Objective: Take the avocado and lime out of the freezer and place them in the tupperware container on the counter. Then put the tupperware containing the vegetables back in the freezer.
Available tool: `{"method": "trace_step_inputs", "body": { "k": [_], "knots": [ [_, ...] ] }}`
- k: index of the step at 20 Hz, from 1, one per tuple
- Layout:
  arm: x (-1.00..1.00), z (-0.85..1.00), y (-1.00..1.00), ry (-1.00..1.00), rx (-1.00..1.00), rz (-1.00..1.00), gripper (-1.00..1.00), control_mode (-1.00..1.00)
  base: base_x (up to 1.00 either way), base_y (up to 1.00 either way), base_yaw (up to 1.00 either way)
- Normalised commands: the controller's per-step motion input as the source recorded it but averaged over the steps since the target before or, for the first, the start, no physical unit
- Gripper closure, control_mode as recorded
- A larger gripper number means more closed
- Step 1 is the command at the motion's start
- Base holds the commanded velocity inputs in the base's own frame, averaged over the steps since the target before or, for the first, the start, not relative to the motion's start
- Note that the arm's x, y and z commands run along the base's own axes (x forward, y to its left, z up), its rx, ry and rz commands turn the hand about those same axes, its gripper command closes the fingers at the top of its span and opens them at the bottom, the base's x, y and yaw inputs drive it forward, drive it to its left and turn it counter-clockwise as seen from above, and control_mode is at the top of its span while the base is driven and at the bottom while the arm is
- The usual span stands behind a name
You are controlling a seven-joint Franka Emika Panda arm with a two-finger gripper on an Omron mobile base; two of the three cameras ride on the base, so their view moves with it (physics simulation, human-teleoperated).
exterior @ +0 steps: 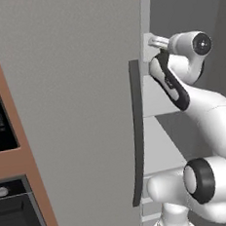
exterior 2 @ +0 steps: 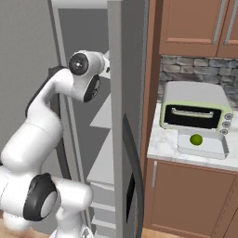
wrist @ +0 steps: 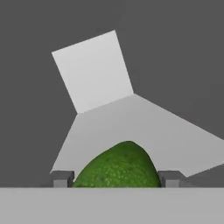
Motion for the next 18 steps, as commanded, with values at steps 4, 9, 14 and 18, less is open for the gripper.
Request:
{"method": "trace_step_inputs", "body": {
  "k": [4, 9, 14, 18],
  "knots": [
    [-1.00, 0.50, 0.27, 0.02, 0.00, -0.06, 1.00, -1.00, 0.00, 0.00, 0.00],
    [-1.00, 0.48, 0.18, 0.18, 0.00, -0.08, 1.00, -1.00, 0.00, 0.00, 0.00],
    [-1.00, 0.12, 0.17, 0.28, 0.00, -0.07, 1.00, -1.00, 0.00, 0.00, 0.00],
    [-0.99, 0.00, 0.19, 0.30, 0.00, -0.02, 1.00, -1.00, 0.00, 0.00, 0.00]
  ]
}}
